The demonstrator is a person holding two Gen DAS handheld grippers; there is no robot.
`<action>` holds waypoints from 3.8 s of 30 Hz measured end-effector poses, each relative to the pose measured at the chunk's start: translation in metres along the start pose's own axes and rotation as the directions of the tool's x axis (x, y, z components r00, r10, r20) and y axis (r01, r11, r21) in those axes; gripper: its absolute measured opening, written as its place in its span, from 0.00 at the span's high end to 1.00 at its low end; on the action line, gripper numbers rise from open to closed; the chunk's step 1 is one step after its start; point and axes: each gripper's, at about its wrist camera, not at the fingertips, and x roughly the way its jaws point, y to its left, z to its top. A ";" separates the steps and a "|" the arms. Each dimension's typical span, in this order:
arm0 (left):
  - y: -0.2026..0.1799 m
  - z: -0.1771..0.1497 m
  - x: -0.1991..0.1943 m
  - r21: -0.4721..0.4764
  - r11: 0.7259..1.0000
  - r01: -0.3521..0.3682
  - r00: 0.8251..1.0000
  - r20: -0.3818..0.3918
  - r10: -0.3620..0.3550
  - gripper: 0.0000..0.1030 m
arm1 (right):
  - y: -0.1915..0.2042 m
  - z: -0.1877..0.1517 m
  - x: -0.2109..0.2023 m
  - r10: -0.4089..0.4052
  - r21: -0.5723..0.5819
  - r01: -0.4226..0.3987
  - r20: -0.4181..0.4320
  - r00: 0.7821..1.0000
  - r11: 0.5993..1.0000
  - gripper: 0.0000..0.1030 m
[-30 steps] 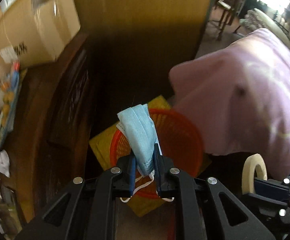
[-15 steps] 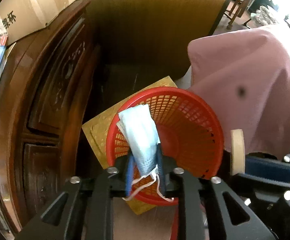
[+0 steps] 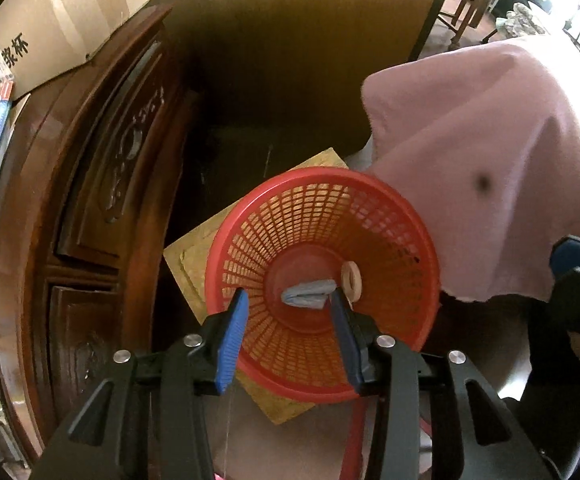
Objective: Collect trash
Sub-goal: 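Carry mask and tape roll to the red wastebasket and open both grippers, then bring both grippers back over the trash pile on the table, then grasp the white paper cup with the left gripper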
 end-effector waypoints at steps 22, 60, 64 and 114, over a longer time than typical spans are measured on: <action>-0.151 0.003 -0.150 0.261 0.964 0.043 0.940 0.315 -0.128 0.39 | -0.077 -0.084 -0.197 -0.306 0.158 0.265 0.372 0.876 0.951 0.45; -0.460 -0.029 -0.183 0.694 0.689 0.210 0.872 0.186 -0.453 0.31 | -0.277 -0.301 -0.365 -0.749 0.793 0.243 0.355 0.559 0.558 0.23; -0.485 -0.039 -0.178 0.731 0.649 0.211 0.873 0.158 -0.461 0.31 | -0.289 -0.317 -0.361 -0.770 0.816 0.262 0.306 0.561 0.515 0.23; -0.650 -0.051 -0.095 0.758 0.581 0.296 0.922 -0.069 -0.381 0.21 | -0.330 -0.383 -0.364 -0.778 0.883 0.205 0.236 0.582 0.422 0.21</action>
